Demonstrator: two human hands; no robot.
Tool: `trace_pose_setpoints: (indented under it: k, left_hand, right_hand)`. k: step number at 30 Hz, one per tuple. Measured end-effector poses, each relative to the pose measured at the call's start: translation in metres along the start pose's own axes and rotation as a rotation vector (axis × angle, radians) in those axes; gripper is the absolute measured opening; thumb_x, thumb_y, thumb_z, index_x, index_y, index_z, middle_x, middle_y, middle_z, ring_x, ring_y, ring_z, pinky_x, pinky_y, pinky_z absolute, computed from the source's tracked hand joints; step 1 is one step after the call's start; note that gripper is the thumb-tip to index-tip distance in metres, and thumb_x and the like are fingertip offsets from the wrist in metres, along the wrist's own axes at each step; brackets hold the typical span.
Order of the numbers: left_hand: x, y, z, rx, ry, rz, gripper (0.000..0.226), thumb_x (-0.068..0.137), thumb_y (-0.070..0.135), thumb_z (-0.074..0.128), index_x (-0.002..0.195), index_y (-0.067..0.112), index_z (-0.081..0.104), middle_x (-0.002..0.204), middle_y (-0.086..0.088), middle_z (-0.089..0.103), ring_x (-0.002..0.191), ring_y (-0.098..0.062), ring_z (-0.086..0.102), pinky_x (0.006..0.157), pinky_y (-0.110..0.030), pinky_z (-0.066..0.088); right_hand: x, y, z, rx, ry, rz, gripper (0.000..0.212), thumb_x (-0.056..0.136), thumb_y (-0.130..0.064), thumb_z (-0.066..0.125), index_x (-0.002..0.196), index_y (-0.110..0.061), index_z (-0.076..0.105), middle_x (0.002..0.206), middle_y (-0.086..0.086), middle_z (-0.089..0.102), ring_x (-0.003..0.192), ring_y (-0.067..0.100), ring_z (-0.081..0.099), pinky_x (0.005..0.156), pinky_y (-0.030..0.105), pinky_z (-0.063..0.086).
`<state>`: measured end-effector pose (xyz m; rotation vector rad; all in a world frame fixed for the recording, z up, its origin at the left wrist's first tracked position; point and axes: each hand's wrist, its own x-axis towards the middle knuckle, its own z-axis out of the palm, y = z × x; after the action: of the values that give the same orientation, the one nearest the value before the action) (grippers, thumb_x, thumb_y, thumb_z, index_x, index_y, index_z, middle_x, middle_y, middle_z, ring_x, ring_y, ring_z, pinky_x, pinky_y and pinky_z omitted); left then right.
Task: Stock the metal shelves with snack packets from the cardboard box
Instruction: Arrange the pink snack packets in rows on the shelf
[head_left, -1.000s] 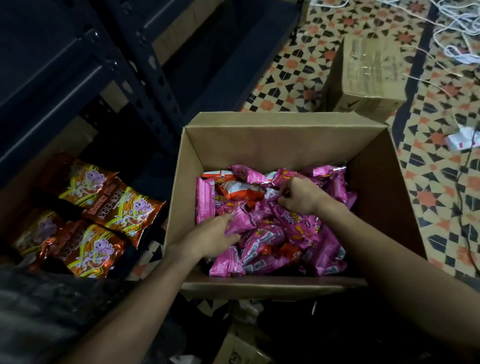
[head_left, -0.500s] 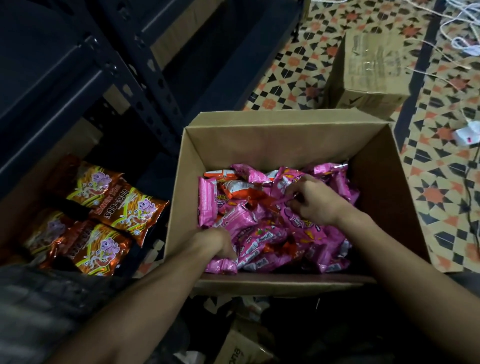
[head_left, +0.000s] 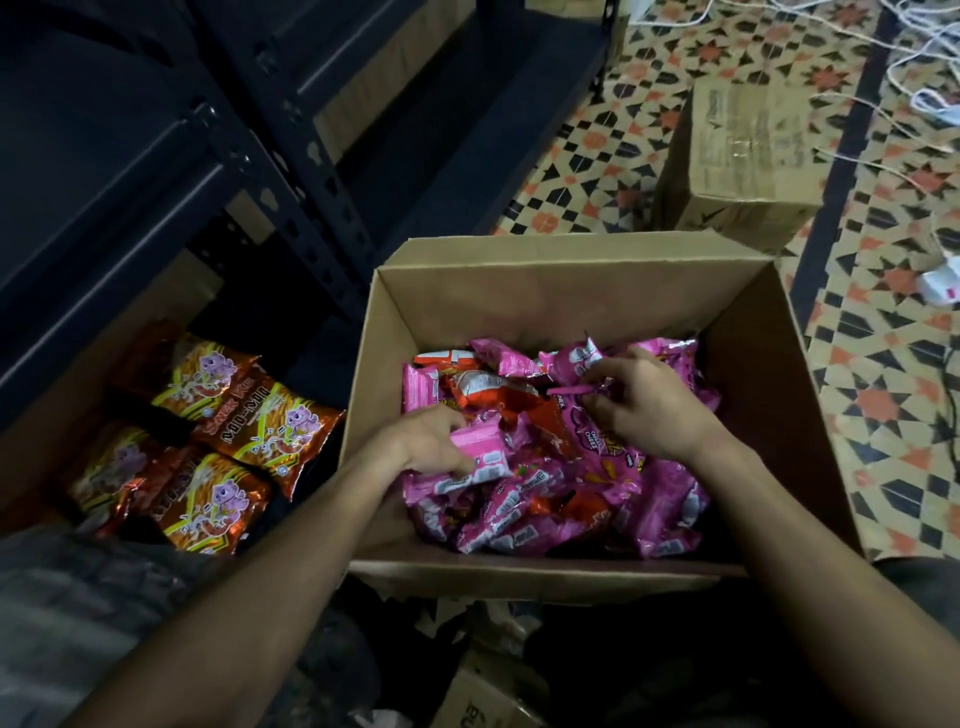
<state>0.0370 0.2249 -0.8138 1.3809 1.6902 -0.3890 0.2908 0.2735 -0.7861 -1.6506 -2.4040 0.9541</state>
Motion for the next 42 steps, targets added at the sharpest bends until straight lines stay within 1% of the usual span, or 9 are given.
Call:
trace_pose_setpoints:
  k: [9,13,17,24,28,33,35,38,42]
  left_hand:
    - [0.041,0.001,0.034,-0.091,-0.064,-0.009,0.085,0.073,0.038,0.082,0.144,0.018,0.041,0.135,-0.003,0.051,0.113,-0.021,0.058,0.096,-0.036,0.050]
    - [0.038,-0.004,0.034,-0.149,-0.034,0.038,0.035,0.073,0.031,0.085,0.097,0.018,0.062,0.096,0.001,0.067,0.085,-0.015,0.066,0.071,-0.027,0.052]
    - [0.021,-0.014,0.030,-0.242,0.055,0.091,0.028,0.071,0.028,0.087,0.080,0.019,0.063,0.083,0.007,0.067,0.077,-0.010,0.063,0.066,-0.024,0.044]
    - [-0.039,-0.038,0.025,-0.460,0.246,0.201,0.100,0.046,0.076,0.081,0.126,0.019,0.060,0.124,0.007,0.065,0.111,-0.009,0.062,0.099,-0.038,0.051]
    - [-0.094,-0.044,0.007,-0.609,0.326,0.287,0.051,0.066,0.040,0.089,0.109,0.023,0.068,0.104,0.009,0.073,0.093,-0.001,0.068,0.090,-0.035,0.057]
    - [-0.161,-0.059,-0.023,-0.720,0.526,0.391,0.053,0.060,0.049,0.089,0.105,0.032,0.068,0.110,0.009,0.070,0.099,-0.004,0.067,0.091,-0.035,0.056]
    - [-0.190,-0.070,-0.033,-0.789,0.626,0.435,0.043,0.069,0.032,0.089,0.107,0.026,0.070,0.106,0.006,0.074,0.098,-0.008,0.069,0.090,-0.030,0.055]
    - [-0.232,-0.091,-0.043,-0.890,0.765,0.477,0.043,0.073,0.019,0.085,0.113,0.019,0.070,0.106,0.002,0.075,0.101,-0.016,0.070,0.091,-0.033,0.055]
    - [-0.283,-0.122,-0.049,-0.945,0.929,0.490,0.043,0.073,0.022,0.084,0.113,0.019,0.071,0.108,-0.001,0.074,0.104,-0.021,0.070,0.093,-0.035,0.053]
  right_hand:
    - [0.001,-0.003,0.008,0.008,0.003,0.013,0.025,0.091,-0.025,0.068,0.116,-0.019,0.070,0.106,0.006,0.050,0.098,0.026,0.058,0.084,0.027,0.042]
    - [0.002,-0.008,0.008,0.007,-0.010,0.002,0.027,0.092,-0.024,0.067,0.118,-0.018,0.069,0.106,0.005,0.049,0.099,0.025,0.057,0.086,0.026,0.040]
    - [0.001,-0.019,0.010,0.027,-0.022,-0.005,0.026,0.093,-0.024,0.067,0.118,-0.018,0.069,0.109,0.005,0.050,0.100,0.024,0.057,0.085,0.025,0.040]
    - [-0.010,-0.053,0.007,0.107,0.047,-0.054,0.023,0.093,-0.020,0.067,0.116,-0.019,0.070,0.100,0.001,0.048,0.088,0.018,0.051,0.077,0.022,0.032]
    - [-0.014,-0.091,-0.009,0.140,0.135,-0.181,0.016,0.093,-0.017,0.064,0.107,-0.021,0.070,0.091,-0.003,0.046,0.078,0.006,0.049,0.069,0.018,0.031]
    - [-0.016,-0.154,-0.040,0.227,0.197,-0.343,0.017,0.093,-0.027,0.065,0.110,-0.028,0.070,0.107,-0.008,0.056,0.096,0.005,0.053,0.084,0.021,0.036]
    - [-0.013,-0.184,-0.051,0.268,0.212,-0.431,0.014,0.092,-0.029,0.067,0.105,-0.034,0.069,0.111,-0.007,0.059,0.101,0.003,0.056,0.088,0.021,0.041]
    - [-0.010,-0.235,-0.061,0.327,0.233,-0.566,0.016,0.090,-0.023,0.070,0.101,-0.036,0.069,0.106,-0.012,0.059,0.092,-0.006,0.057,0.083,0.012,0.039]
    - [-0.007,-0.301,-0.063,0.388,0.151,-0.680,0.015,0.091,-0.025,0.070,0.103,-0.033,0.072,0.106,-0.005,0.061,0.081,0.009,0.059,0.082,0.029,0.046]
